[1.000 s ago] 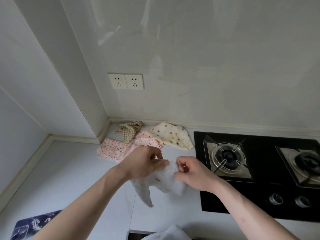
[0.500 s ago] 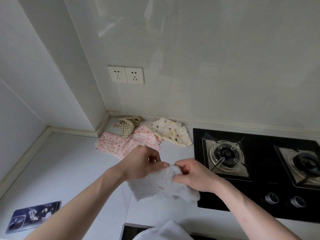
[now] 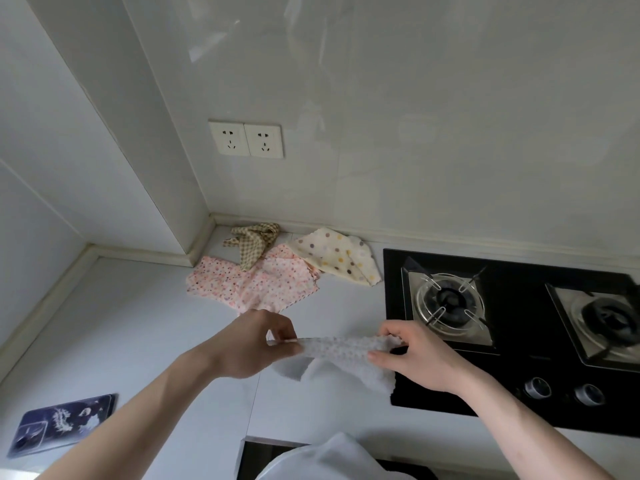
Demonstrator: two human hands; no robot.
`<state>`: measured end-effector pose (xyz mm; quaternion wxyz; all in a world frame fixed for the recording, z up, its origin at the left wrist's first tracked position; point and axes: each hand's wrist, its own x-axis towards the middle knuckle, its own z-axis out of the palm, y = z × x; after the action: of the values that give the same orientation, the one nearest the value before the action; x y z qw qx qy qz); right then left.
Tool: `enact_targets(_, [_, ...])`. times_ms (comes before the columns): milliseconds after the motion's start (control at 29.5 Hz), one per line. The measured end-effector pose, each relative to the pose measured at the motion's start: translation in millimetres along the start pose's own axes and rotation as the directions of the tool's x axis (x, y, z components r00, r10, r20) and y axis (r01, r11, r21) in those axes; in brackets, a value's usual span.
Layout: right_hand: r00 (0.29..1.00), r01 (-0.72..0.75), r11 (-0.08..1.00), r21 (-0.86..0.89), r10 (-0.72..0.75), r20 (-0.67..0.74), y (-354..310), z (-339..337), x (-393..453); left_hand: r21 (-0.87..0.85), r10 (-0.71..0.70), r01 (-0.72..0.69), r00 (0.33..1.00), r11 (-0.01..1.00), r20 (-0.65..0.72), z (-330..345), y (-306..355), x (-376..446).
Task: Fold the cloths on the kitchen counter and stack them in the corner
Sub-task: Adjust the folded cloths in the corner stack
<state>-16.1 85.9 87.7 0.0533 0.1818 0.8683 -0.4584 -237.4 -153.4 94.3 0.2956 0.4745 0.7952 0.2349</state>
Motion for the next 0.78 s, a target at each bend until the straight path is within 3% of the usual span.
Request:
enact_targets(271, [0.993,-0.098,0.994,0.047,0.101,-0.067,31.3,3.1,14.3,-0.072,-0.096,0.093,0.995,0.993,-0.039,8.9,-17.9,10.4])
enact_targets(611, [0.941,-0.258,0.965,-0.045,0.24,-0.239,72.1,23.8,57.9,0.081,-0.179,0.198,0.963,0.977,-0.2,56.2,-53.1,61.4])
enact_targets(780, [0.94,-0.26,0.954,-0.151,0.214,-0.265,83.9,40.6,59.3,0.107,-0.216,0.247,0.945,0.963,-0.245,82.7,-58.3,61.2])
